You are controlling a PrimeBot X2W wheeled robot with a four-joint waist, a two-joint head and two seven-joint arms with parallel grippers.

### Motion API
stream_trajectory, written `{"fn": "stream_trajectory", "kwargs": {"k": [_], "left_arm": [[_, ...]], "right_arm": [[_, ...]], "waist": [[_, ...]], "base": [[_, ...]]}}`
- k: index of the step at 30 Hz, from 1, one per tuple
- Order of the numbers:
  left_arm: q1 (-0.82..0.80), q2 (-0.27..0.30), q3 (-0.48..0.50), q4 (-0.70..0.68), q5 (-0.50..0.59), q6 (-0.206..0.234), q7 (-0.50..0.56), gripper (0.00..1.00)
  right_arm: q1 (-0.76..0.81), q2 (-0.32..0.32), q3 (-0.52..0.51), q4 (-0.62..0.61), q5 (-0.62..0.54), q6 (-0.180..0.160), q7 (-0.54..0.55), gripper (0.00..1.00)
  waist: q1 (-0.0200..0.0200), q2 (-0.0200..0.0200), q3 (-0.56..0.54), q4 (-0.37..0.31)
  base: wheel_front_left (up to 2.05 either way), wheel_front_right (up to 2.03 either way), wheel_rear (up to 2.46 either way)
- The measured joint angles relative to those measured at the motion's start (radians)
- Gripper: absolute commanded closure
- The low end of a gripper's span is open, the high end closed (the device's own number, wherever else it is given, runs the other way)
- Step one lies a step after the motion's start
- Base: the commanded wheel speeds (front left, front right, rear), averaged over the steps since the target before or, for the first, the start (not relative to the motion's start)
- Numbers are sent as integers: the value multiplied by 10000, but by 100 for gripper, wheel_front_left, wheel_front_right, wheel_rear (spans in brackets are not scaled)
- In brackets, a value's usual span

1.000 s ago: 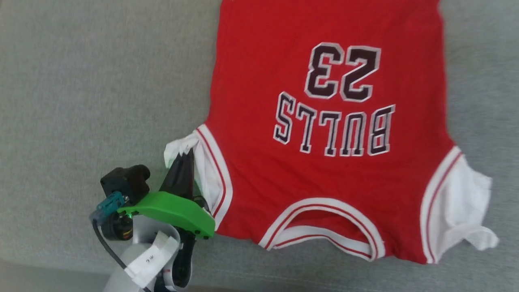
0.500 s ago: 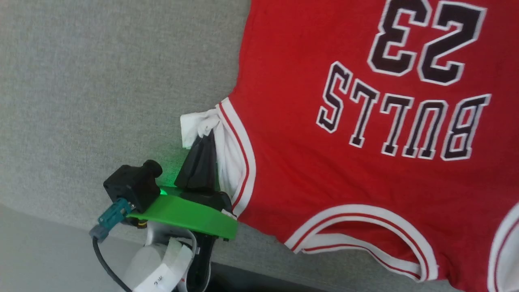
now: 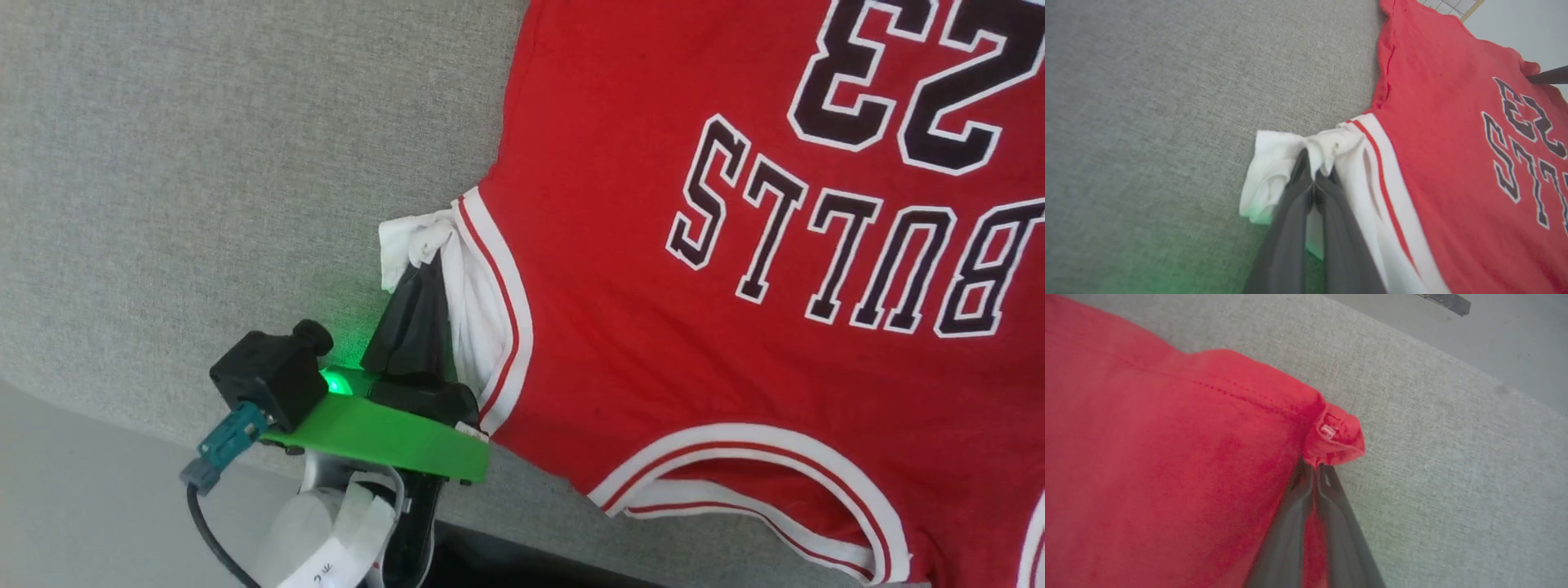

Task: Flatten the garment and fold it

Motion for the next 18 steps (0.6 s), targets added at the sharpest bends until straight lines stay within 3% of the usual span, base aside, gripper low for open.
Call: {"fn": "stream_trajectory", "kwargs": {"k": [13,18], "left_arm": [[-121,334,190,1012,-171,-79,309,100],[-112,568,293,1488,-268,-73,621,100]], "right_arm": [[825,387,-779,-36,176,2,-1776,100],[1972,205,-968,-56,621,2,-2075,100]], "waist": [[0,0,-1246,-447],[0,0,-2108,-825]], "base": [[0,0,0],[0,0,0]]}}
